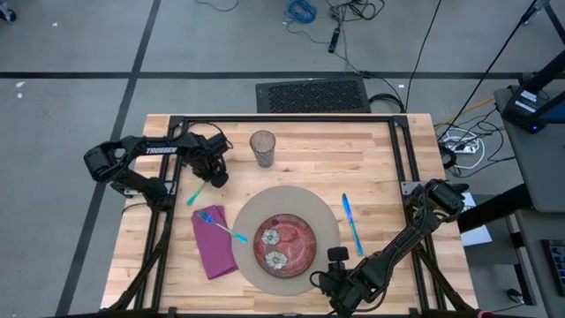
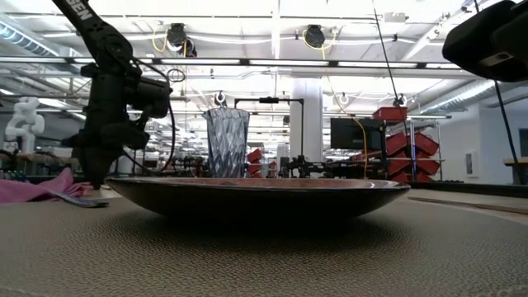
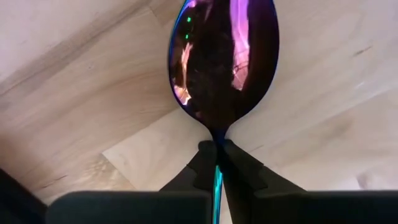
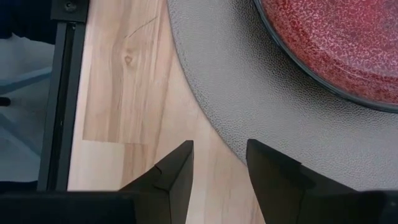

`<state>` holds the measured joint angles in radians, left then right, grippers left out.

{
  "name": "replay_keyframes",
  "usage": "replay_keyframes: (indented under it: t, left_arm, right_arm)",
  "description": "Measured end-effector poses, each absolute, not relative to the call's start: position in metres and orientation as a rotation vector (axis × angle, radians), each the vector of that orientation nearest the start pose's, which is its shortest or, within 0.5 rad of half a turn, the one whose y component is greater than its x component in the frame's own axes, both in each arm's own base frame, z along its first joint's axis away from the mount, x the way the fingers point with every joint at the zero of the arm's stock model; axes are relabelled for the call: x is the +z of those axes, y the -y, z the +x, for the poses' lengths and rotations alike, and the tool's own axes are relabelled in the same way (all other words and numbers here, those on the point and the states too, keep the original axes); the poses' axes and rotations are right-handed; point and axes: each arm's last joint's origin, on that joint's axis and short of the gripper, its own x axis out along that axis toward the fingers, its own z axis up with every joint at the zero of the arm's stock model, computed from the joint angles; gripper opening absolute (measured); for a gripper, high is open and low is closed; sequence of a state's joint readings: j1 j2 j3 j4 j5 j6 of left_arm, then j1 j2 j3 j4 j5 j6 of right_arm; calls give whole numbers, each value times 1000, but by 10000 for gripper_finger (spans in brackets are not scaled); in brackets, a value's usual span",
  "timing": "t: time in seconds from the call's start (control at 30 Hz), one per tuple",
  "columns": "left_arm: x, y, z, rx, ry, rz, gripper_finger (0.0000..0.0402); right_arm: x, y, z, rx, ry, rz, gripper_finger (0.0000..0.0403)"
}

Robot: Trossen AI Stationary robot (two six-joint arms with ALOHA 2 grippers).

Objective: Set table place
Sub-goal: Put the pink spoon on the right side of the blue table knife

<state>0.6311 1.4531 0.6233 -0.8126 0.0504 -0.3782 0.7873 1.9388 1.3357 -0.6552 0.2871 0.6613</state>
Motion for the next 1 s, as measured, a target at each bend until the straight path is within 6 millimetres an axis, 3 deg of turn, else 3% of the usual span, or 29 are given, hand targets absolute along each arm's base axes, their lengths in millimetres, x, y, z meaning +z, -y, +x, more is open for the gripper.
replay_keyframes:
  t: [0.33, 0.7, 1.0]
  left_arm:
    - [150, -107, 175, 730, -1346, -795, 0]
    - [162, -87, 178, 719, -1312, -773, 0]
    - [189, -67, 175, 731, -1155, -719, 0]
  right_arm:
    - [169, -264, 274, 49, -1148, -57, 137]
    - [170, -263, 275, -9, -1117, -37, 137]
    - [173, -266, 281, -15, -1037, 1, 137]
